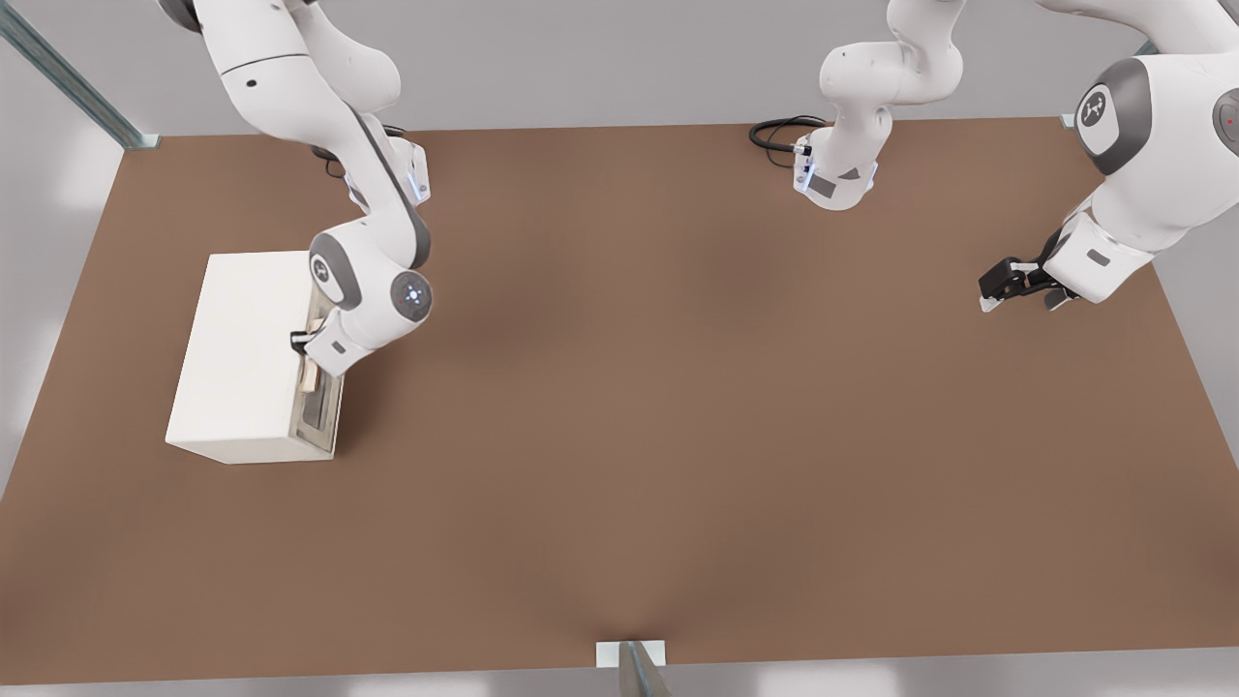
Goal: Keep left arm still and open the oven door with right arm
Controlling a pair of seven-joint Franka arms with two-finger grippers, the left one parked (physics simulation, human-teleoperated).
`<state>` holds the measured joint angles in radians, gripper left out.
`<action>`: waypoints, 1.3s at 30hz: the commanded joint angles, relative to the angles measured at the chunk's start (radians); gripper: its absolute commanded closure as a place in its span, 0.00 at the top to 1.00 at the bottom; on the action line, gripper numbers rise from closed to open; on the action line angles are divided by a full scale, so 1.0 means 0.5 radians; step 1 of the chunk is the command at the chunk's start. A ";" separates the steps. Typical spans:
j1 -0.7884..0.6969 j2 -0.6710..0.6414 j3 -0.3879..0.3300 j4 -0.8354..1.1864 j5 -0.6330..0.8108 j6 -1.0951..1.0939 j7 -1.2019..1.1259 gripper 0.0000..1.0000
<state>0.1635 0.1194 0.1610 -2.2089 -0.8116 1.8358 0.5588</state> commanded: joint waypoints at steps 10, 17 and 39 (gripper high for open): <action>-0.023 0.013 0.000 -0.034 0.000 0.071 0.306 0.01; -0.011 0.043 0.316 -0.012 0.196 -0.057 0.665 0.01; -0.302 0.074 -0.101 1.798 1.442 -0.889 -0.967 1.00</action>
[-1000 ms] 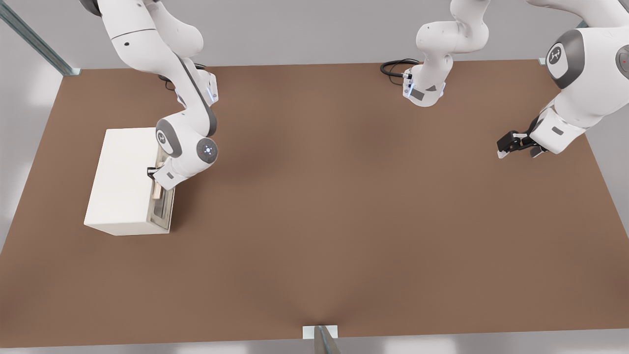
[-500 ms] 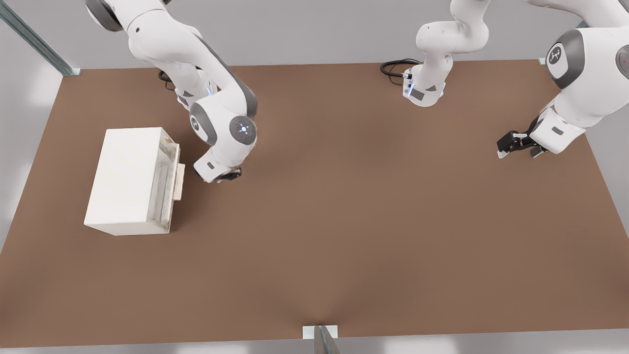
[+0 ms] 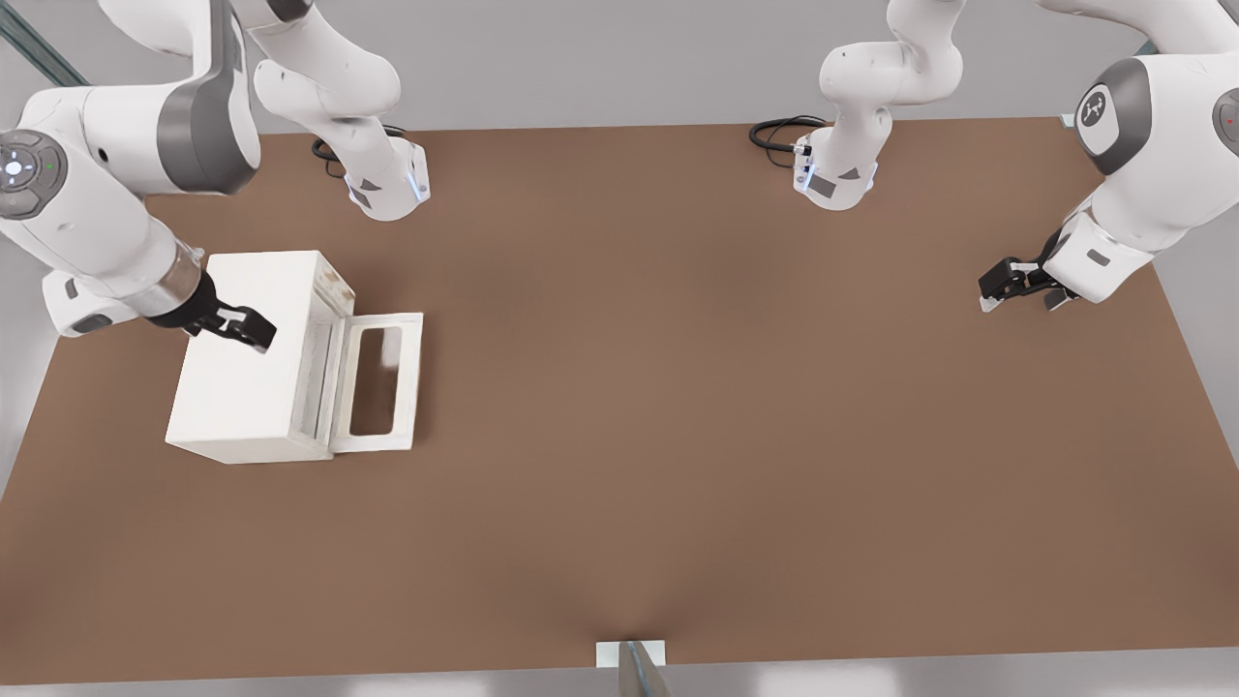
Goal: Keep left arm still and open the oven door with right arm
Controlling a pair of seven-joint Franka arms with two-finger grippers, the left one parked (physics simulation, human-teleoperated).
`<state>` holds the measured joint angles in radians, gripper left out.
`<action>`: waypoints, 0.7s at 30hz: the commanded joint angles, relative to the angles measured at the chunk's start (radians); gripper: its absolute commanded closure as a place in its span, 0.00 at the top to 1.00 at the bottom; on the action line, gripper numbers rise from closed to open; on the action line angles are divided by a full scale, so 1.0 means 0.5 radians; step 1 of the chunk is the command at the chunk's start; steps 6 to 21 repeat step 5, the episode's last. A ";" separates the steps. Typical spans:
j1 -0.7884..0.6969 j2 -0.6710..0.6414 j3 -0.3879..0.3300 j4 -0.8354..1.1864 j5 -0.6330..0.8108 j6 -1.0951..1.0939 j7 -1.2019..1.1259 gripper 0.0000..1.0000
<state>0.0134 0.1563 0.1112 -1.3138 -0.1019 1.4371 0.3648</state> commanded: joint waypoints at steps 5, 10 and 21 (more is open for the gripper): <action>-0.018 0.000 -0.002 0.008 0.020 -0.082 -0.576 1.00; -0.018 0.000 -0.002 0.008 0.020 -0.082 -0.576 1.00; -0.018 0.000 -0.002 0.008 0.020 -0.082 -0.576 1.00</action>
